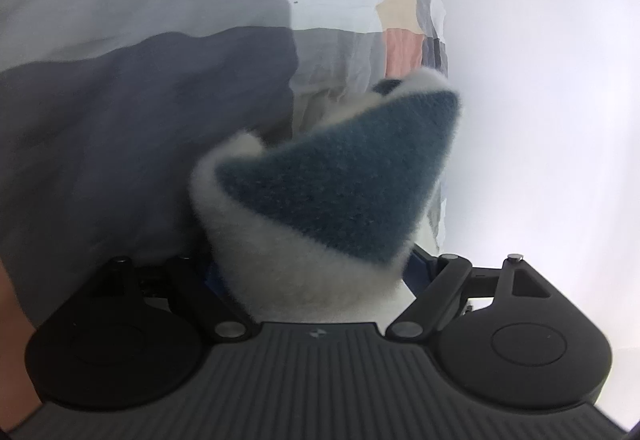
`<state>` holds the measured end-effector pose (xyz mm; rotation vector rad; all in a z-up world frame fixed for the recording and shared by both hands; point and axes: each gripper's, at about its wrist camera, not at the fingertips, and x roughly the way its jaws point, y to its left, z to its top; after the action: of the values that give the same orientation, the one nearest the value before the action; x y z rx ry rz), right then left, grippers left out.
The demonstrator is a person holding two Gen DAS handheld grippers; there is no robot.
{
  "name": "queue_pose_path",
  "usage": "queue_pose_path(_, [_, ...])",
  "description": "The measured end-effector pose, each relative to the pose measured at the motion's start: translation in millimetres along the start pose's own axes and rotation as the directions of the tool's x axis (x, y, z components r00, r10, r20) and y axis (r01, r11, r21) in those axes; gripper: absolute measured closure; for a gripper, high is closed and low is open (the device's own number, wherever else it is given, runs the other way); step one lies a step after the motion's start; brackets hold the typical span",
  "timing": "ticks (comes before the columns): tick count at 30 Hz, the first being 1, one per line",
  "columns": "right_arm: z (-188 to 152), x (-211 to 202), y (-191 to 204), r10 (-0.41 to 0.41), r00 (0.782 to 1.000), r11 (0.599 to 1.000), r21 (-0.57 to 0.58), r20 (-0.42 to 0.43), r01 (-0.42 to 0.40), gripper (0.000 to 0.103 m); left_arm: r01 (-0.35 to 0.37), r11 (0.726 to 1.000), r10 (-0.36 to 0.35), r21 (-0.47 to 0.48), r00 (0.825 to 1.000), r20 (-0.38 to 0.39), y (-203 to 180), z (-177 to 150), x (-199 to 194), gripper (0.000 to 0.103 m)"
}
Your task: Fold large clothes
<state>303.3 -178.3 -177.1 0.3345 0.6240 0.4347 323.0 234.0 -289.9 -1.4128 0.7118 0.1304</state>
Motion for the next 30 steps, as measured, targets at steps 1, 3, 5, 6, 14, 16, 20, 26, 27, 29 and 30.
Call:
queue_pose_path(1, [-1.8,-0.4,1.1,0.041,0.999,0.999,0.024,-0.014,-0.04,0.009,-0.007,1.0,0.007,0.014,1.0,0.008,-2.4,-3.0,-0.4,0.02])
queue_pose_path(3, [-7.1,0.8,4.0,0.118,0.992,0.991,0.076,-0.05,-0.114,0.0,-0.028,0.999,0.027,0.039,0.999,0.023,-7.8,-4.3,-0.5,0.027])
queue_pose_path(5, [-14.0,2.9,8.7,0.177,0.981,0.979,0.117,-0.072,-0.168,0.0,-0.042,0.997,0.04,0.069,0.999,0.036,-17.5,-4.5,-0.1,0.03])
queue_pose_path(6, [-17.8,5.0,10.8,0.2,0.976,0.972,0.14,-0.083,-0.188,0.0,-0.048,0.996,0.044,0.081,0.998,0.043,-18.6,-4.3,-2.1,0.032])
queue_pose_path(14, [-47.6,38.8,-4.9,0.404,0.898,0.827,0.488,-0.171,-0.28,0.0,-0.045,0.978,0.024,0.203,0.994,0.103,-41.0,-12.0,-15.0,0.047])
queue_pose_path(16, [-59.5,49.5,-10.2,0.46,0.868,0.759,0.59,-0.187,-0.276,0.0,-0.038,0.976,0.015,0.217,0.994,0.11,-41.3,-15.0,-17.5,0.047])
queue_pose_path(20, [-69.4,61.9,-22.0,0.442,0.88,0.704,0.675,-0.175,-0.219,0.0,-0.024,0.977,0.001,0.213,0.994,0.108,-36.2,-12.8,-24.4,0.048])
queue_pose_path(26, [-74.1,41.0,-69.5,0.215,0.976,0.571,0.815,-0.033,-0.098,0.001,0.001,0.983,-0.019,0.186,0.996,0.091,-23.6,-5.8,-27.7,0.048])
queue_pose_path(27, [-76.8,35.8,-77.1,0.193,0.981,0.533,0.84,-0.002,-0.103,0.001,0.004,0.983,-0.021,0.182,0.996,0.089,-22.1,-3.9,-29.3,0.048])
queue_pose_path(29, [-78.2,22.8,-85.7,0.115,0.993,0.508,0.857,0.036,-0.09,0.0,0.005,0.983,-0.021,0.182,0.996,0.089,-20.0,-0.4,-24.5,0.048])
queue_pose_path(30, [-77.4,17.3,-88.7,0.08,0.995,0.51,0.855,0.057,-0.09,0.0,0.004,0.984,-0.02,0.178,0.996,0.087,-19.3,0.5,-23.6,0.047])
